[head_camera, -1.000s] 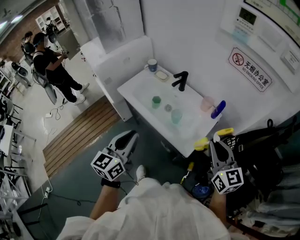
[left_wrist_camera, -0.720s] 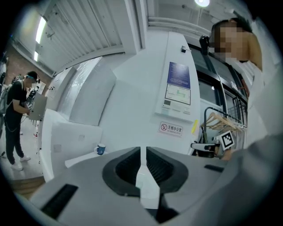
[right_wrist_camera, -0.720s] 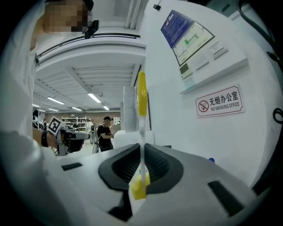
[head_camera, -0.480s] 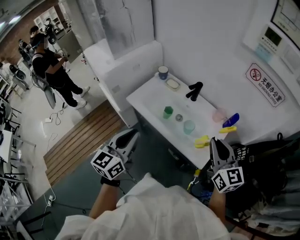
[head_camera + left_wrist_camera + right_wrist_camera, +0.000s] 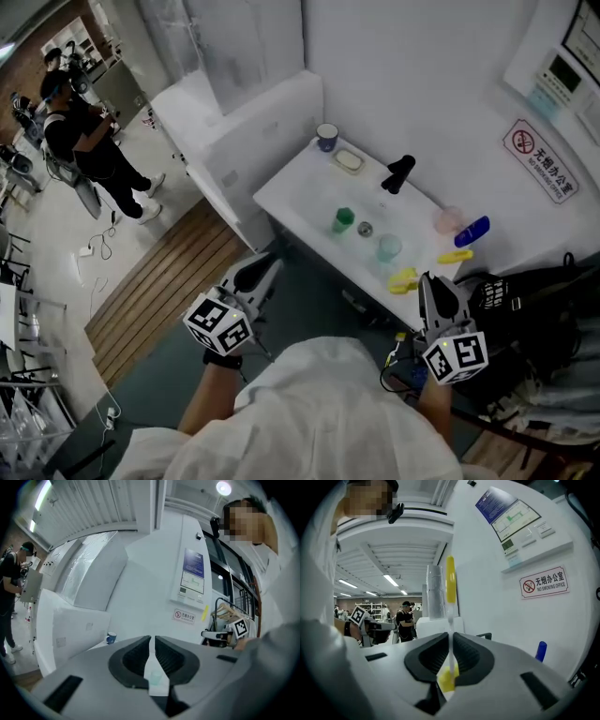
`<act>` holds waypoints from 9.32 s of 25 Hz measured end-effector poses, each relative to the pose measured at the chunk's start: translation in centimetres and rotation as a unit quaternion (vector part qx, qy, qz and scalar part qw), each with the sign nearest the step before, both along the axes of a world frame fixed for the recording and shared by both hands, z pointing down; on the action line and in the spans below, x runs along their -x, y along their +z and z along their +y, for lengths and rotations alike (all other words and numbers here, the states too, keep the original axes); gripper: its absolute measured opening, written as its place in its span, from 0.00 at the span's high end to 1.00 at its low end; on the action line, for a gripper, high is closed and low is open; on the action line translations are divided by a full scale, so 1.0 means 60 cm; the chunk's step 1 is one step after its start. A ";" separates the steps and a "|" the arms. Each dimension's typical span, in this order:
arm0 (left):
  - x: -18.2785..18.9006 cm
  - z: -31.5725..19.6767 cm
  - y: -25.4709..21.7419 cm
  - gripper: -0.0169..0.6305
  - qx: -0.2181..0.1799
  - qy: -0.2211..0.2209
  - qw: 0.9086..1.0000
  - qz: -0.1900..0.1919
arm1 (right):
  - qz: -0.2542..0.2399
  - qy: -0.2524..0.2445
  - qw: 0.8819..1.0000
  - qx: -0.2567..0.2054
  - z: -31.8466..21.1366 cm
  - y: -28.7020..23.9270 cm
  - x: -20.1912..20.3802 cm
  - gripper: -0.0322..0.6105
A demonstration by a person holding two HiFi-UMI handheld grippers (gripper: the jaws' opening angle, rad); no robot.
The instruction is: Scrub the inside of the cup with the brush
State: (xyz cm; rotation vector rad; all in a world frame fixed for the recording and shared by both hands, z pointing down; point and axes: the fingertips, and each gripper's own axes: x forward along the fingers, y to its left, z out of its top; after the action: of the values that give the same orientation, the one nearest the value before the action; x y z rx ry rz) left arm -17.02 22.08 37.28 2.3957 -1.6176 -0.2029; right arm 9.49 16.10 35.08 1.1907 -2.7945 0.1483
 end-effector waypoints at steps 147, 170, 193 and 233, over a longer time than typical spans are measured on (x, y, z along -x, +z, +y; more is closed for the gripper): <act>-0.127 -0.537 0.199 0.50 0.172 0.392 0.819 -0.381 | -0.004 -0.118 0.993 0.022 -0.423 0.062 0.392 0.88; -0.133 -0.522 0.203 0.50 0.171 0.403 0.809 -0.392 | -0.050 -0.080 0.995 0.019 -0.409 -0.003 0.356 0.89; -0.141 -0.515 0.206 0.50 0.171 0.418 0.799 -0.397 | -0.071 -0.063 0.995 0.010 -0.406 -0.017 0.346 0.89; -0.156 -0.529 0.268 0.50 0.176 0.427 0.797 -0.389 | -0.037 -0.031 0.999 0.006 -0.417 -0.017 0.300 0.90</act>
State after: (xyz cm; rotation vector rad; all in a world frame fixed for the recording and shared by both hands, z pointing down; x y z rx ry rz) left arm -7.68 -9.66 53.35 2.7208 -0.4584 1.2552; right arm -8.52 -8.89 34.04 1.1181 -2.8853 0.2081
